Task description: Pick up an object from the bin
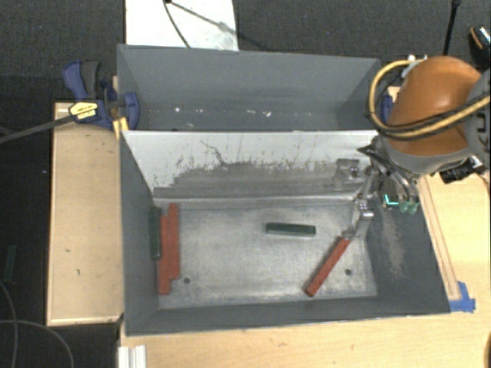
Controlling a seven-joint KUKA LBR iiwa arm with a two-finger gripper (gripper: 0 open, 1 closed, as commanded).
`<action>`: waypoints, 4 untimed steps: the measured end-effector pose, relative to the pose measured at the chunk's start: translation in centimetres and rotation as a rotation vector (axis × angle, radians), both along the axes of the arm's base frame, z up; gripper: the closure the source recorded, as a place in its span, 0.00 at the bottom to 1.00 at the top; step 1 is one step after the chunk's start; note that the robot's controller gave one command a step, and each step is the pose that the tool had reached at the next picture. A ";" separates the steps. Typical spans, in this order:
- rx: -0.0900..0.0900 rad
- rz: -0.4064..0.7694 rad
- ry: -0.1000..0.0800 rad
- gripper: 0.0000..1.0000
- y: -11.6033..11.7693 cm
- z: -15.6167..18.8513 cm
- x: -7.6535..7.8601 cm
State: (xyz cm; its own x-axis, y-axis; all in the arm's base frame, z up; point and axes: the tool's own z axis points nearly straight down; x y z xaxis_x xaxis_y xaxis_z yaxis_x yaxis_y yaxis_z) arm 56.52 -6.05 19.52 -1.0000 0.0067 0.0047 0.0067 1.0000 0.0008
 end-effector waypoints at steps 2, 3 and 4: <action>0.000 -0.069 -0.012 0.00 6.7 -9.2 3.0; 0.000 -0.226 -0.005 0.00 6.7 -8.8 1.7; -0.001 -0.223 -0.001 0.00 7.3 -12.7 2.7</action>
Offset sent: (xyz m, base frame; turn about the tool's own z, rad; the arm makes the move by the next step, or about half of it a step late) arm 0.0243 0.0689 -0.1252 0.0566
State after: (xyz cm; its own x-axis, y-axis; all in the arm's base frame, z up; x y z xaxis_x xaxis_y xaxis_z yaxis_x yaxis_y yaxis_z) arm 59.21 1.26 6.84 -0.9737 0.2279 0.0039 0.2279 0.9737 -0.0006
